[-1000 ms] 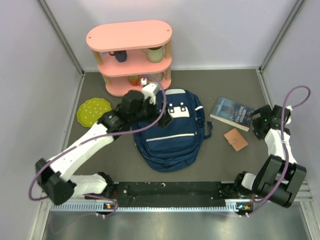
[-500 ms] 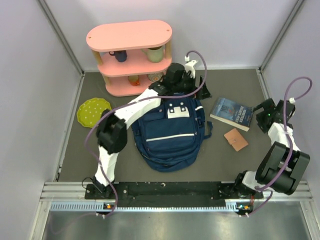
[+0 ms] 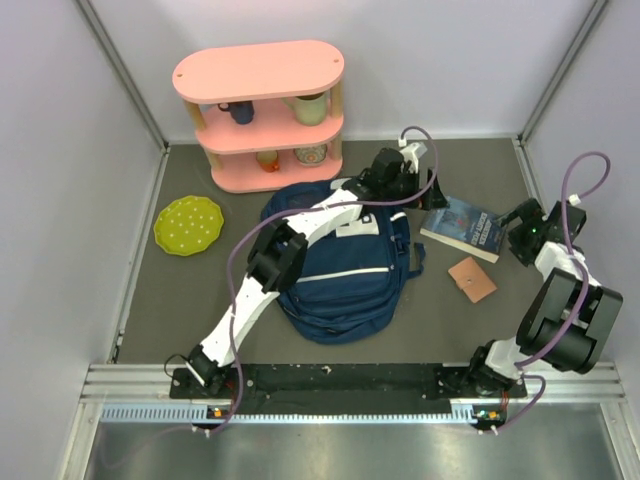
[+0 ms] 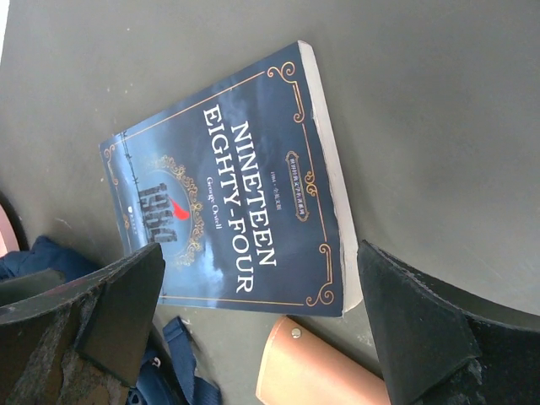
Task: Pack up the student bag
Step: Pick up the book from the center of the board.
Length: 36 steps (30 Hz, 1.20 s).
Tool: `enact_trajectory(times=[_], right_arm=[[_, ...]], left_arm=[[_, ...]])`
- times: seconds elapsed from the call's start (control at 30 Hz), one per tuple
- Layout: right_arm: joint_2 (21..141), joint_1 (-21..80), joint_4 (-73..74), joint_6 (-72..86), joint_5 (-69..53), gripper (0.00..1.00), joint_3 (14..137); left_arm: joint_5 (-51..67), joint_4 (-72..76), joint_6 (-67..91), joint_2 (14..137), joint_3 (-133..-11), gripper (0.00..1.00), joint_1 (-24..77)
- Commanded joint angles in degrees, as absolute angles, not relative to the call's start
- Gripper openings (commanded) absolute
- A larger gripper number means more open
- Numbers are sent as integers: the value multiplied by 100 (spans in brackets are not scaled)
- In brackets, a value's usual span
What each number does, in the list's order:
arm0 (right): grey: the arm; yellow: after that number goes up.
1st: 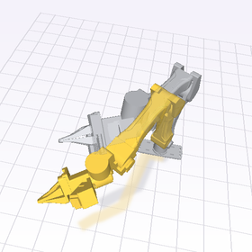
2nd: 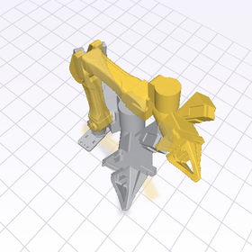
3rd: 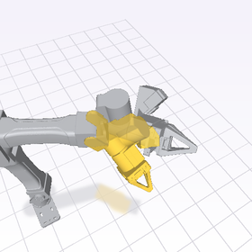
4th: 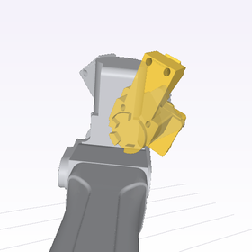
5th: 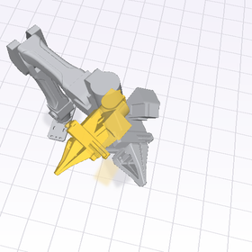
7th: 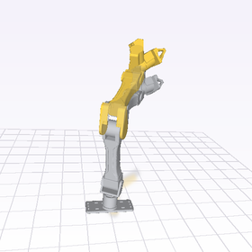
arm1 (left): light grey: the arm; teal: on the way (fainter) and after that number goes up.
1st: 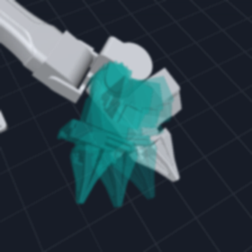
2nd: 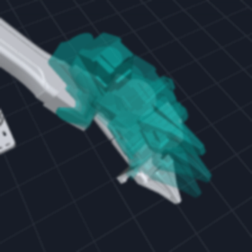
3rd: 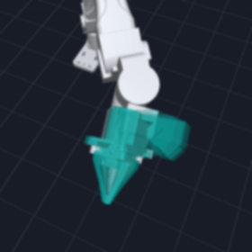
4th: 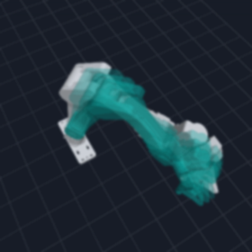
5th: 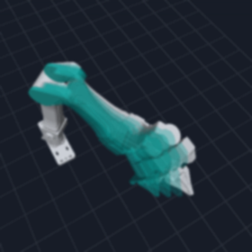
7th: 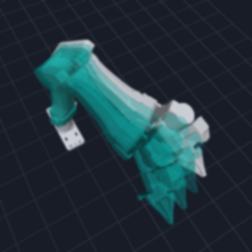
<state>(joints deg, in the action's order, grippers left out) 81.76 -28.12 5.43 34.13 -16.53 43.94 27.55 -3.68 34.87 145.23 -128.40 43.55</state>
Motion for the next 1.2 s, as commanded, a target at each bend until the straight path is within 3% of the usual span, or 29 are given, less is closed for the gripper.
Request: enact_trajectory(times=[0.0, 0.4, 0.77, 1.17], right_arm=[[8244, -2900, 255, 3270, -1714, 94, 4456], [8481, -2909, 70, 3331, -1907, 93, 4351], [8991, -2909, -184, 3393, -2364, 81, 4324], [8903, -2909, -334, 3471, -2812, 52, 4342]], left_arm=[[2146, -658, 3823, 14747, -13245, 97, 4430], [1889, -1037, 4245, 15214, -13324, 97, 4465], [2346, -870, 4764, 15724, -13570, 95, 4579], [2400, -615, 4746, 15267, -13359, 55, 4605]])
